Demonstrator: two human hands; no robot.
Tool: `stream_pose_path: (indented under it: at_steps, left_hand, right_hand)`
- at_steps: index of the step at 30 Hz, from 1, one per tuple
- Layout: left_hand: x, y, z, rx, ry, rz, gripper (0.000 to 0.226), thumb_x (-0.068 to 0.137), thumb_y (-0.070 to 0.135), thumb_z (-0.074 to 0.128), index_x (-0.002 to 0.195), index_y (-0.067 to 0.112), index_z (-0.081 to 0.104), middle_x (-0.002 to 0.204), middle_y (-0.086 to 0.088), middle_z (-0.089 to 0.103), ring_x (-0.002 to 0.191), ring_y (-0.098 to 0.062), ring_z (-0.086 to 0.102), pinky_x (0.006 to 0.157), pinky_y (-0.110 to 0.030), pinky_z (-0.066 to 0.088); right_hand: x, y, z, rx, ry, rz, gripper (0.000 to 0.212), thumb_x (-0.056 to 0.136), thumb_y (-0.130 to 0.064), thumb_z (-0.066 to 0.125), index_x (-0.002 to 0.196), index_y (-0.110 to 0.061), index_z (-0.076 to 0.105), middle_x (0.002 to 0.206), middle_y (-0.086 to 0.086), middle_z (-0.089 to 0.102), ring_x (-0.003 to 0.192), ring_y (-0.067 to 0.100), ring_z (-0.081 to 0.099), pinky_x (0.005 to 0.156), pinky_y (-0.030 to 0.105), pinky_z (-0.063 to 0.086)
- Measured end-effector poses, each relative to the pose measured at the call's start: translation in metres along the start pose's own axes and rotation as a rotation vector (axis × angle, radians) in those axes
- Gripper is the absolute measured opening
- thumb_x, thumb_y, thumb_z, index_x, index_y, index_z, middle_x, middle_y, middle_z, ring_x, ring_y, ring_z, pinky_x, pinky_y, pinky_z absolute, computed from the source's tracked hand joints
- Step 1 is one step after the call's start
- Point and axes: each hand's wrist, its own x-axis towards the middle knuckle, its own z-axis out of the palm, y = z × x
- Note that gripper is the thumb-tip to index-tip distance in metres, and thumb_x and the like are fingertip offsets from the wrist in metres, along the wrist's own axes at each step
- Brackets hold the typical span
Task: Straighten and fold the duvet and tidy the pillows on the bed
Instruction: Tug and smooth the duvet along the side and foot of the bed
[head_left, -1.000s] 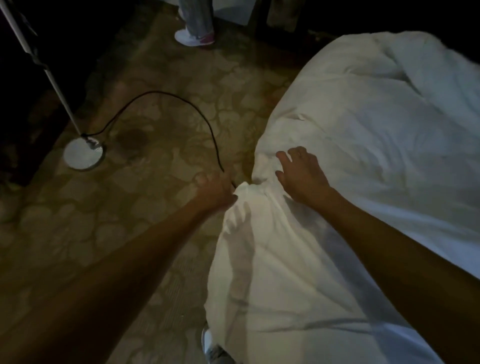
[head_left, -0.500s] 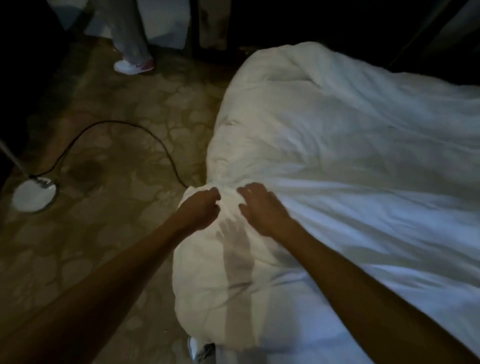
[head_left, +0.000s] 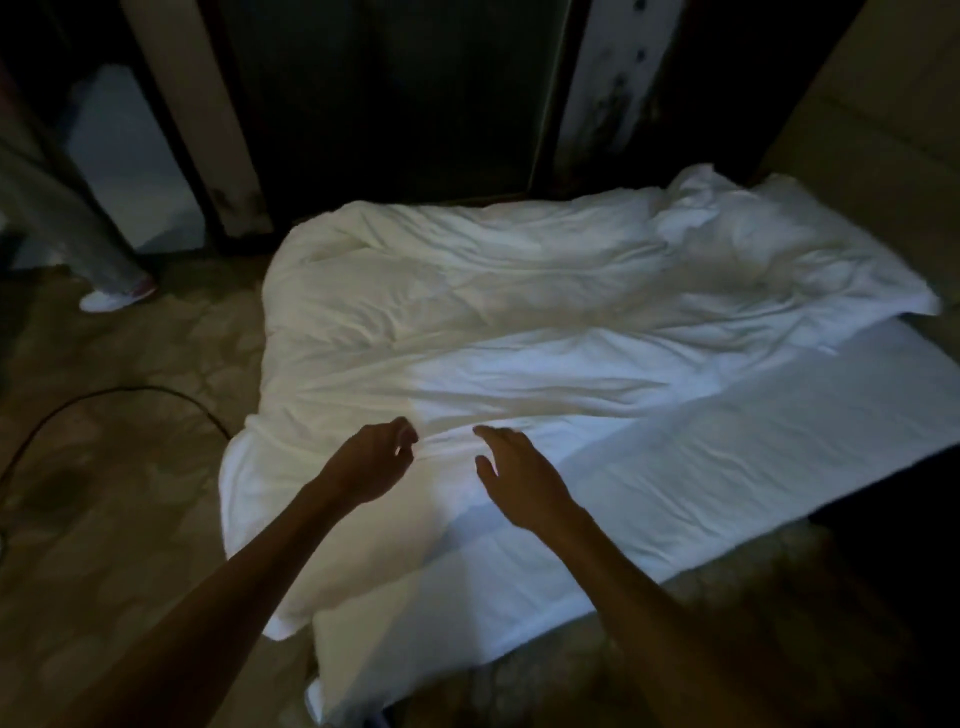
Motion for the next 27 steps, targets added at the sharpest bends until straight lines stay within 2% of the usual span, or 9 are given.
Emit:
stream_pose_path:
  at_steps: [6, 10, 13, 16, 21, 27]
  left_hand:
    - [0.000, 0.119, 0.034, 0.054, -0.001, 0.102, 0.017, 0.088, 0.012, 0.056, 0.104, 0.012, 0.061, 0.102, -0.002, 0.069, 0.093, -0.023, 0.065, 0.075, -0.026, 0.045]
    - [0.023, 0.203, 0.055, 0.059, -0.035, 0.209, 0.016, 0.089, 0.013, 0.054, 0.103, 0.014, 0.060, 0.101, 0.000, 0.068, 0.091, -0.021, 0.066, 0.077, -0.027, 0.048]
    - [0.049, 0.265, 0.076, 0.069, -0.043, 0.298, 0.016, 0.090, 0.013, 0.053, 0.103, 0.013, 0.061, 0.101, -0.003, 0.069, 0.089, -0.022, 0.066, 0.071, -0.024, 0.043]
    - [0.076, 0.322, 0.100, 0.071, -0.072, 0.314, 0.017, 0.091, 0.016, 0.051, 0.105, 0.014, 0.060, 0.105, -0.003, 0.068, 0.092, -0.021, 0.064, 0.070, -0.021, 0.037]
    - [0.138, 0.392, 0.145, 0.028, -0.094, 0.298, 0.019, 0.090, 0.016, 0.052, 0.107, 0.015, 0.061, 0.111, -0.003, 0.069, 0.095, -0.021, 0.065, 0.072, -0.022, 0.040]
    - [0.220, 0.452, 0.210, -0.015, -0.043, 0.231, 0.017, 0.090, 0.016, 0.053, 0.103, 0.014, 0.063, 0.106, -0.003, 0.069, 0.093, -0.022, 0.065, 0.073, -0.025, 0.044]
  right_hand:
    - [-0.096, 0.099, -0.055, 0.024, 0.048, 0.105, 0.046, 0.101, -0.028, 0.039, 0.146, -0.018, 0.035, 0.145, 0.005, 0.043, 0.134, 0.021, 0.037, 0.107, 0.036, 0.037]
    - [-0.131, 0.156, -0.101, 0.016, 0.147, 0.168, 0.044, 0.101, -0.028, 0.040, 0.144, -0.017, 0.038, 0.142, 0.004, 0.046, 0.132, 0.020, 0.039, 0.104, 0.035, 0.040]
    - [-0.144, 0.197, -0.136, 0.004, 0.229, 0.189, 0.044, 0.100, -0.026, 0.042, 0.142, -0.016, 0.040, 0.139, 0.006, 0.049, 0.130, 0.022, 0.041, 0.103, 0.037, 0.041]
    - [-0.146, 0.239, -0.167, -0.004, 0.259, 0.202, 0.043, 0.099, -0.026, 0.043, 0.141, -0.016, 0.042, 0.135, 0.008, 0.051, 0.127, 0.024, 0.043, 0.101, 0.040, 0.043]
    - [-0.123, 0.320, -0.215, 0.000, 0.268, 0.174, 0.041, 0.098, -0.024, 0.044, 0.138, -0.015, 0.044, 0.134, 0.008, 0.052, 0.126, 0.024, 0.044, 0.101, 0.041, 0.043]
    - [-0.081, 0.425, -0.264, 0.000, 0.218, 0.150, 0.038, 0.098, -0.024, 0.045, 0.135, -0.016, 0.046, 0.132, 0.008, 0.052, 0.124, 0.024, 0.045, 0.099, 0.041, 0.044]
